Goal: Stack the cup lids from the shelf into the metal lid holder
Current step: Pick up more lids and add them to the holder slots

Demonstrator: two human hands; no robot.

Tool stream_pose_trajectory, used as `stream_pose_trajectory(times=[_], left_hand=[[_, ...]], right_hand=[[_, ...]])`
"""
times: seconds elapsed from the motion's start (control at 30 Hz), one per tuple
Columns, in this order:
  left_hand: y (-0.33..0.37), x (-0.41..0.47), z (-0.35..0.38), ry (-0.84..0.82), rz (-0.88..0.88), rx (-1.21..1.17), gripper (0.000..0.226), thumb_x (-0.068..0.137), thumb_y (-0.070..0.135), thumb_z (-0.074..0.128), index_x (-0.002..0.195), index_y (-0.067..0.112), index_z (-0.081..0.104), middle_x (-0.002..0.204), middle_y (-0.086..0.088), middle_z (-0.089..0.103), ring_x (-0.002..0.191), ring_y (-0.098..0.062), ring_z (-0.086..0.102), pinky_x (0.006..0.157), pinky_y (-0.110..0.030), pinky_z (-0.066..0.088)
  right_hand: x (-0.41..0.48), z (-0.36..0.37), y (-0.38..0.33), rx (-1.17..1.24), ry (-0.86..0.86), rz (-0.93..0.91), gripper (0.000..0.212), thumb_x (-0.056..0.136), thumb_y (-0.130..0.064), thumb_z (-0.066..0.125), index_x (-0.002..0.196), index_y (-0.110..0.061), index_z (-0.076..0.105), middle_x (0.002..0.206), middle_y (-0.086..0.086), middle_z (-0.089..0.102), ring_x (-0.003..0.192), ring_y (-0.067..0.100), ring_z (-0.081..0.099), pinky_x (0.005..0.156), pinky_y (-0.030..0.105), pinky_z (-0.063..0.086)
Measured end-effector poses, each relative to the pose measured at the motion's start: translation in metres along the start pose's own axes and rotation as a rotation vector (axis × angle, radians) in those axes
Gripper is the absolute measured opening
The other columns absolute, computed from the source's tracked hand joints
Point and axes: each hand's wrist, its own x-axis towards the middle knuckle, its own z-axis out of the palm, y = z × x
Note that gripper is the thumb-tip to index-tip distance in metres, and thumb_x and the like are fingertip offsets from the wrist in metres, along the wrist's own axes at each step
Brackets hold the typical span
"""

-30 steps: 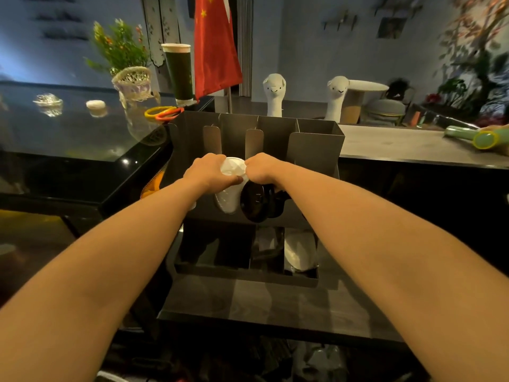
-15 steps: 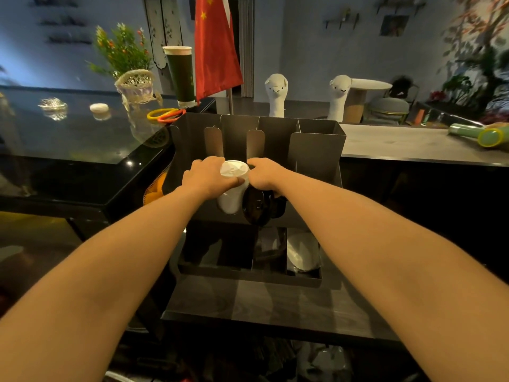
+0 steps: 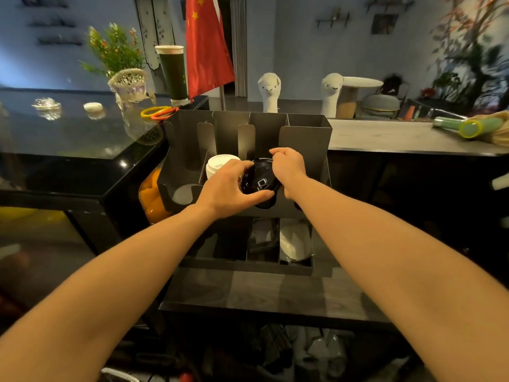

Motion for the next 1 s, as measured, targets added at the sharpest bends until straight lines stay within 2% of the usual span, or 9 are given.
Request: stream_pose_trajectory(times=[0.1, 0.2, 0.27, 0.33, 0.4, 0.5, 0.6, 0.87, 1.0], left_hand=[[0.010, 0.004, 0.007, -0.019, 0.031, -0.037, 0.075, 0.079, 0.058, 0.074, 0.138, 0.016, 0.052, 0.130, 0.000, 0.057, 0.113, -0.014, 0.055, 0.095, -0.028, 0.051], [0.026, 0.014, 0.015, -0.049, 0.070, -0.039, 0.077, 0.078, 0.052, 0.078, 0.138, 0.014, 0.051, 0.131, -0.001, 0.052, 0.113, -0.014, 0.053, 0.094, -0.024, 0.049], [0.040, 0.024, 0.023, -0.064, 0.096, 0.007, 0.078, 0.077, 0.052, 0.078, 0.139, 0.013, 0.050, 0.132, -0.002, 0.050, 0.113, -0.014, 0.052, 0.094, -0.025, 0.048], [0.052, 0.035, 0.032, -0.079, 0.091, 0.048, 0.079, 0.077, 0.052, 0.077, 0.140, 0.013, 0.049, 0.133, -0.003, 0.049, 0.115, -0.017, 0.051, 0.095, -0.029, 0.049], [0.063, 0.048, 0.041, -0.102, 0.078, 0.109, 0.079, 0.077, 0.052, 0.077, 0.140, 0.014, 0.048, 0.134, -0.003, 0.047, 0.115, -0.018, 0.052, 0.094, -0.032, 0.050], [0.076, 0.067, 0.054, -0.117, 0.065, 0.227, 0.071, 0.076, 0.056, 0.075, 0.130, 0.016, 0.052, 0.128, -0.003, 0.045, 0.110, -0.019, 0.050, 0.088, -0.036, 0.053], [0.086, 0.086, 0.065, -0.204, 0.002, 0.447, 0.065, 0.078, 0.062, 0.069, 0.122, 0.017, 0.055, 0.125, -0.007, 0.049, 0.116, -0.026, 0.044, 0.092, -0.039, 0.046], [0.083, 0.108, 0.089, -0.475, -0.058, 0.672, 0.048, 0.087, 0.061, 0.059, 0.111, 0.020, 0.064, 0.107, -0.003, 0.060, 0.120, -0.031, 0.034, 0.093, -0.042, 0.035], [0.087, 0.110, 0.096, -0.529, -0.057, 0.729, 0.039, 0.091, 0.058, 0.057, 0.102, 0.021, 0.060, 0.101, -0.002, 0.060, 0.122, -0.031, 0.037, 0.100, -0.045, 0.034]], right_hand=[[0.000, -0.013, 0.003, 0.013, -0.004, 0.027, 0.027, 0.101, -0.021, 0.047, 0.121, -0.019, 0.065, 0.113, -0.001, 0.061, 0.106, 0.018, 0.055, 0.091, 0.035, 0.052], [0.003, -0.038, 0.005, -0.031, -0.031, -0.002, 0.024, 0.098, -0.031, 0.053, 0.106, -0.017, 0.071, 0.099, 0.001, 0.067, 0.100, 0.023, 0.061, 0.091, 0.042, 0.055], [0.006, -0.059, 0.008, -0.176, -0.004, -0.092, 0.029, 0.097, -0.035, 0.054, 0.097, -0.011, 0.070, 0.092, 0.008, 0.068, 0.093, 0.026, 0.063, 0.083, 0.042, 0.057], [0.009, -0.079, 0.013, -0.387, 0.023, -0.209, 0.024, 0.095, -0.037, 0.057, 0.096, -0.014, 0.067, 0.087, 0.004, 0.066, 0.087, 0.020, 0.063, 0.072, 0.033, 0.056], [0.012, -0.095, 0.017, -0.598, 0.039, -0.315, 0.017, 0.094, -0.036, 0.059, 0.105, -0.024, 0.063, 0.092, -0.004, 0.064, 0.085, 0.014, 0.062, 0.068, 0.027, 0.053], [0.021, -0.111, 0.023, -0.789, 0.063, -0.414, 0.022, 0.094, -0.032, 0.060, 0.115, -0.024, 0.061, 0.109, -0.002, 0.061, 0.092, 0.016, 0.061, 0.072, 0.028, 0.052], [0.028, -0.121, 0.027, -0.897, 0.046, -0.471, 0.022, 0.097, -0.028, 0.059, 0.118, -0.024, 0.063, 0.117, 0.000, 0.059, 0.098, 0.020, 0.061, 0.077, 0.030, 0.052], [0.049, -0.115, 0.034, -1.271, -0.314, -0.311, 0.019, 0.092, -0.027, 0.059, 0.107, -0.021, 0.070, 0.095, 0.003, 0.063, 0.080, 0.025, 0.062, 0.071, 0.040, 0.056], [0.057, -0.112, 0.042, -1.262, -0.344, -0.286, 0.025, 0.092, -0.025, 0.061, 0.116, -0.018, 0.062, 0.095, 0.003, 0.056, 0.082, 0.026, 0.061, 0.071, 0.040, 0.053]])
